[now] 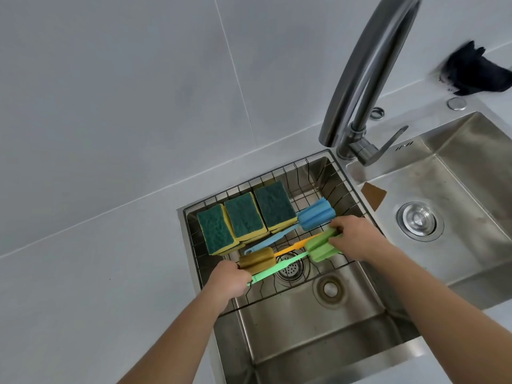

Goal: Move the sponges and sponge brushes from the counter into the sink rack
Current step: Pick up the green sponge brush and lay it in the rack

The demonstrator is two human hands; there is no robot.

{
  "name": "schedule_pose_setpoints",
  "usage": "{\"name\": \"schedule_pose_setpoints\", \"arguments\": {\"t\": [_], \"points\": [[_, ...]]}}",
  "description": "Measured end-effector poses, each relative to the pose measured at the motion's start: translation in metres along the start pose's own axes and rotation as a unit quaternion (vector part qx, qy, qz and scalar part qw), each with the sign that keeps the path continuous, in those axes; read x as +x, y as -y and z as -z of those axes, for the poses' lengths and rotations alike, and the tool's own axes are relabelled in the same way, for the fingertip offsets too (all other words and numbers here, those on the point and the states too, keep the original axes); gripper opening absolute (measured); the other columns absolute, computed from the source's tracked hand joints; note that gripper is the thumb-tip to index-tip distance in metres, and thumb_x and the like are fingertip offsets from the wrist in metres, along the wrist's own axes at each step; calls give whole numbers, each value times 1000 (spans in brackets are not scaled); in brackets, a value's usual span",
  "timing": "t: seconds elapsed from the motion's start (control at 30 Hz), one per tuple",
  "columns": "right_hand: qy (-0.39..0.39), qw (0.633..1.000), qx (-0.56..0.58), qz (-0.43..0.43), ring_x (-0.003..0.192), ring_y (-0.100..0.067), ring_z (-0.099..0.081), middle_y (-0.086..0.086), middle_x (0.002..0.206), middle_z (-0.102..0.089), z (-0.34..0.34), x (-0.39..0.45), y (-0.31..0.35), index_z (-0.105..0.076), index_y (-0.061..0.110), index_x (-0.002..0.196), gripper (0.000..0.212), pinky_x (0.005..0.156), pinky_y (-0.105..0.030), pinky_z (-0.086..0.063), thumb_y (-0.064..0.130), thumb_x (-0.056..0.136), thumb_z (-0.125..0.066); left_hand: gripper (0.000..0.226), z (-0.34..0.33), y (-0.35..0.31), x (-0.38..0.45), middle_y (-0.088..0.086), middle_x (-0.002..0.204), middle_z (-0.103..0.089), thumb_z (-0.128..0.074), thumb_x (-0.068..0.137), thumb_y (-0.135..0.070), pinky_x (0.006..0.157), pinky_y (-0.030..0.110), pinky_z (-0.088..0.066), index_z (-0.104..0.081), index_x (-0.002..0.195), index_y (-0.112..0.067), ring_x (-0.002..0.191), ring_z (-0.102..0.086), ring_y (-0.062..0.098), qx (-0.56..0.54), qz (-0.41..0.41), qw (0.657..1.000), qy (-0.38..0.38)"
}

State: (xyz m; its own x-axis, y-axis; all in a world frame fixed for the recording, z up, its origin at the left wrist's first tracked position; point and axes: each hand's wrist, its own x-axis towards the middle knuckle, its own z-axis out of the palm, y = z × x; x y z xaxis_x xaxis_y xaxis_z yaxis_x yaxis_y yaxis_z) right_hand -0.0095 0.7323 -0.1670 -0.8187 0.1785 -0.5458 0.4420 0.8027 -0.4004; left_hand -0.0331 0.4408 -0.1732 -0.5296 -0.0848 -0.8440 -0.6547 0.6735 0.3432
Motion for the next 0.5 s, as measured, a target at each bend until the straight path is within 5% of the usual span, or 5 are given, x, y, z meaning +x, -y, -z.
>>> {"name": "schedule_pose_setpoints", "arguments": {"t": [0.1, 0.23, 0.5], "points": [[1, 1000, 7, 0, 84, -16, -60, -1, 99, -64, -1, 4, 0, -64, 20, 119, 34, 72, -27, -50, 27, 86, -67, 25, 1, 3, 2, 16, 78, -58, -62, 73, -11, 81, 46, -58, -68, 92, 2, 74, -63, 30, 16, -19, 1000, -9], [-1, 1000, 15, -7, 85, -16, -59, -1, 103, -65, -3, 6, 0, -62, 23, 124, 38, 72, -26, -48, 28, 86, -68, 12, -1, 1, 1, 12, 82, -70, -62, 89, -21, 73, 45, -63, -64, 77, -19, 74, -73, 27, 23, -53, 996, -68], [-8, 999, -14, -38, 83, -20, -58, -3, 97, -62, -11, 10, 3, -59, 20, 122, 35, 66, -28, -44, 24, 87, -64, 18, 0, -2, -1, 6, 75, -71, -66, 89, -33, 63, 40, -64, -60, 75, -24, 59, -74, 20, 22, -84, 987, -136]]}}
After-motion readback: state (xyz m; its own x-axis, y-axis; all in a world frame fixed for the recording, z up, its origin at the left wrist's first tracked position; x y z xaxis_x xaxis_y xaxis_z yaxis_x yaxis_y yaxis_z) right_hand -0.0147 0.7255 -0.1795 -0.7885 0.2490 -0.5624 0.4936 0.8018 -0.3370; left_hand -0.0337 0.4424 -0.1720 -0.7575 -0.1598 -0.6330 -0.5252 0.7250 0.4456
